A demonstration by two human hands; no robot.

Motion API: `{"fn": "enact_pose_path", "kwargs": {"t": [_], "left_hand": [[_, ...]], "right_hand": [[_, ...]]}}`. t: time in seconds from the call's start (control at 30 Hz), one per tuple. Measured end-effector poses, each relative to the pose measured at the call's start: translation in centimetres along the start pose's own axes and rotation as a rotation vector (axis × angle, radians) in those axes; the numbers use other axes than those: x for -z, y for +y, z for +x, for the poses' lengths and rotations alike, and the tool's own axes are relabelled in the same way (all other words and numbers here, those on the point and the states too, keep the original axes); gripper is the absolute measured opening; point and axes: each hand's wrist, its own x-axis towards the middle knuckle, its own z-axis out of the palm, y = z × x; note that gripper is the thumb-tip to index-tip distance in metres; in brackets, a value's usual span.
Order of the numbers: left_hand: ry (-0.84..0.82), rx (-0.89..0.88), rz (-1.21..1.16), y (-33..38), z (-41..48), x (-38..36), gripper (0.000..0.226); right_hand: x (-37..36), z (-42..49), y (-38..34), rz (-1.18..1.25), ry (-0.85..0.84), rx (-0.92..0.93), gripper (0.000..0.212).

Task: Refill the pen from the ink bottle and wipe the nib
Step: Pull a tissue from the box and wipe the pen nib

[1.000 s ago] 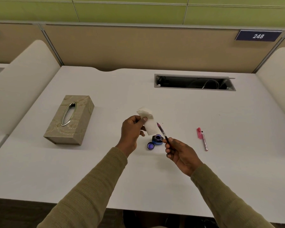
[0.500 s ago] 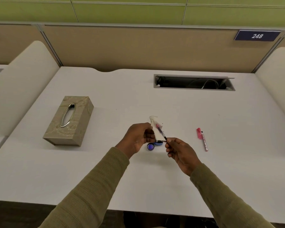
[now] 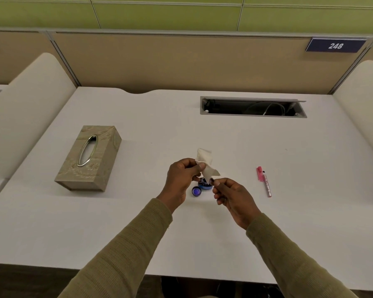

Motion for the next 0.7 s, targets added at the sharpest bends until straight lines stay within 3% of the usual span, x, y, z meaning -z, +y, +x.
{"fn": "enact_pose_path", "kwargs": {"t": [0.27, 0.43, 0.57, 0.7], "left_hand": [[0.109, 0.040, -0.139, 0.6, 0.3, -0.3, 0.018], [0.152, 0.046, -0.179, 1.9, 1.2, 0.7, 0.016], [0.242, 0.070, -0.055, 1.0, 1.4, 1.4, 0.023], [0.231, 0.032, 0.162, -0.1, 0.5, 0.8, 0.014]], "right_hand": [[0.0, 0.2, -0.4, -0.021, 0.006, 0.032, 0.014], [0.4, -0.1, -0.1, 0.172, -0.020, -0.050, 0.022], [0.3, -0.5, -0.4, 0.346, -0.057, -0.090, 0.024], [-0.1, -0.5, -0.6, 0.337, -0.077, -0.089, 0.023]]}}
